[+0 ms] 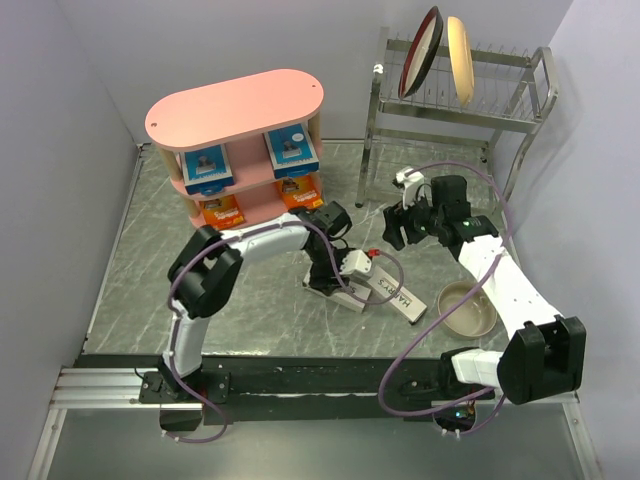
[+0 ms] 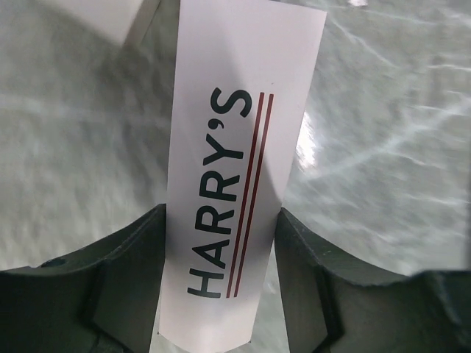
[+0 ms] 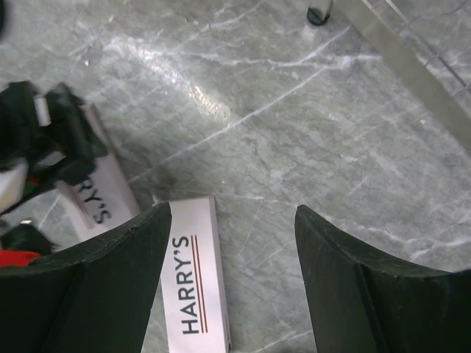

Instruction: Place and organize the shaving razors onto the shelf

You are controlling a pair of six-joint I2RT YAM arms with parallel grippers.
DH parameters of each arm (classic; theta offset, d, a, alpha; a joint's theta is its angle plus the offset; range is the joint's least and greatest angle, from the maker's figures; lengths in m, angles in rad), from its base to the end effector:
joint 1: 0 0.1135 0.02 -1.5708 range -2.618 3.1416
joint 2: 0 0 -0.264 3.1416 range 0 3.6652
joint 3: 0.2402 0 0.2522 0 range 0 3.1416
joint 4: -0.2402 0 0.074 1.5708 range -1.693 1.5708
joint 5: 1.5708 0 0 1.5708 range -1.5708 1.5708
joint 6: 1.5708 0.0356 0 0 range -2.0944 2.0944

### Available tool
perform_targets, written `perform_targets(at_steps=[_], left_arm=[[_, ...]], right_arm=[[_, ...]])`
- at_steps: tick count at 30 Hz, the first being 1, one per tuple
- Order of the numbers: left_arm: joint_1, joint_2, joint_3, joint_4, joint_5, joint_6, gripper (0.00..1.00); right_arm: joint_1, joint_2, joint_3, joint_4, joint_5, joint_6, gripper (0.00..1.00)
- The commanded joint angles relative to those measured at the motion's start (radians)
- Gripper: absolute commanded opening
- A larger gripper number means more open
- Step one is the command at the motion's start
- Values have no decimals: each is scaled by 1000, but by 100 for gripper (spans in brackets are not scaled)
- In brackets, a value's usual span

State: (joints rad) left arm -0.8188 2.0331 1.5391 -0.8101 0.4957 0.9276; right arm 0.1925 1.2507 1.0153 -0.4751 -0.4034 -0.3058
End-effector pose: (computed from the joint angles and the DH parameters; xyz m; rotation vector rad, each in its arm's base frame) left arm 0.2674 -0.3107 0.1849 2.1856 1.7091 -0.6805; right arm 0.2624 0.0654 0.2957 -0.7539 2.1132 0.3980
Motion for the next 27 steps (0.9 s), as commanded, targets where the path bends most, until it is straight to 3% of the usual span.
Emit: perform_targets(at_steps=[1, 10, 15, 20, 24, 27], left_arm=[[21, -220, 47, -89, -35, -183, 51], [168, -384, 404, -268, -209, -521, 51], [236, -453, 509, -198, -394, -682, 43], [254, -479, 593, -104, -635, -713, 47], [288, -493, 659, -46, -712, -713, 50], [317, -501, 678, 8, -797, -707, 59]], right_arm=[[-7, 22, 75, 39, -6, 25, 75], [-7, 95, 117, 49, 20, 53, 76], [-7, 98, 101, 59, 25, 77, 76], [-7, 92, 78, 64, 15, 100, 76], [-7, 67, 46, 70, 11, 112, 76], [-5, 49, 23, 66, 12, 114, 77]])
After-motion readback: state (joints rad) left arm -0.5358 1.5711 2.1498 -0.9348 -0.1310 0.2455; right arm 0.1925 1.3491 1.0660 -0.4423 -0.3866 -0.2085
